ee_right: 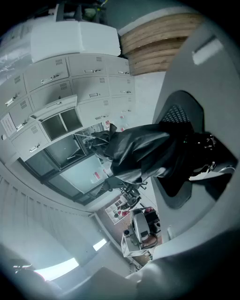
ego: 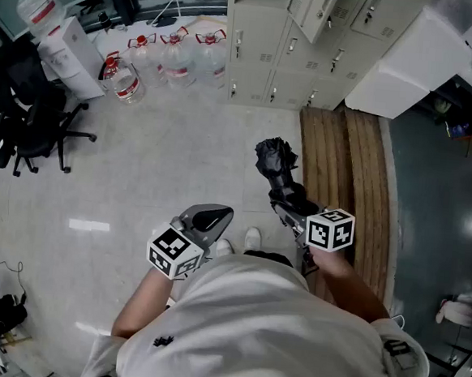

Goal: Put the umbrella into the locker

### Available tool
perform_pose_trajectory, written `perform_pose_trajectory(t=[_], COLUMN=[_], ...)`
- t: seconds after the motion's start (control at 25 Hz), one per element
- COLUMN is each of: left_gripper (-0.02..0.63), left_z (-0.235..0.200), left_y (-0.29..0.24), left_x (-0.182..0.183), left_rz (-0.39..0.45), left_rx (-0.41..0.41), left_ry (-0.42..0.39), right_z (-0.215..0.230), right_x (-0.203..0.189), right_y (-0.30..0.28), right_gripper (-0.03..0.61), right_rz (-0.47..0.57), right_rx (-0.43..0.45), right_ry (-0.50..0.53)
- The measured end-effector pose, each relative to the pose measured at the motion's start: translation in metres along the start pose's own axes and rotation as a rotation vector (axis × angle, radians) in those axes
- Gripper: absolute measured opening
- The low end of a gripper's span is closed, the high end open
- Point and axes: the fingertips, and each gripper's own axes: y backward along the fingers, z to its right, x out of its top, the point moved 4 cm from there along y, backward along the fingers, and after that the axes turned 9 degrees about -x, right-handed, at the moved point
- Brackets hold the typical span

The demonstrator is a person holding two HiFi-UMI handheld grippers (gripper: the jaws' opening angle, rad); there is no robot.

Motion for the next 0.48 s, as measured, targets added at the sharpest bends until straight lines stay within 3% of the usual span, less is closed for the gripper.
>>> perform_pose_trajectory(t=[0.24, 0.48], left_gripper=[0.057, 0.057], left_z=[0.002, -0.014], left_y=[0.012, 0.023], left_x=[-0.008, -0.013], left_rz=[0.008, 0.042], left_rx=[-0.002, 0.005], left_ry=[-0.006, 0.038], right_z=[-0.007, -0.01], right_x=[-0.002, 0.007], right_y=[-0.003, -0.017], right_gripper=[0.238, 0.239], right_rz=[0.025, 0.033], right_rx=[-0.009, -0.028], right_ry=[-0.009, -0.066])
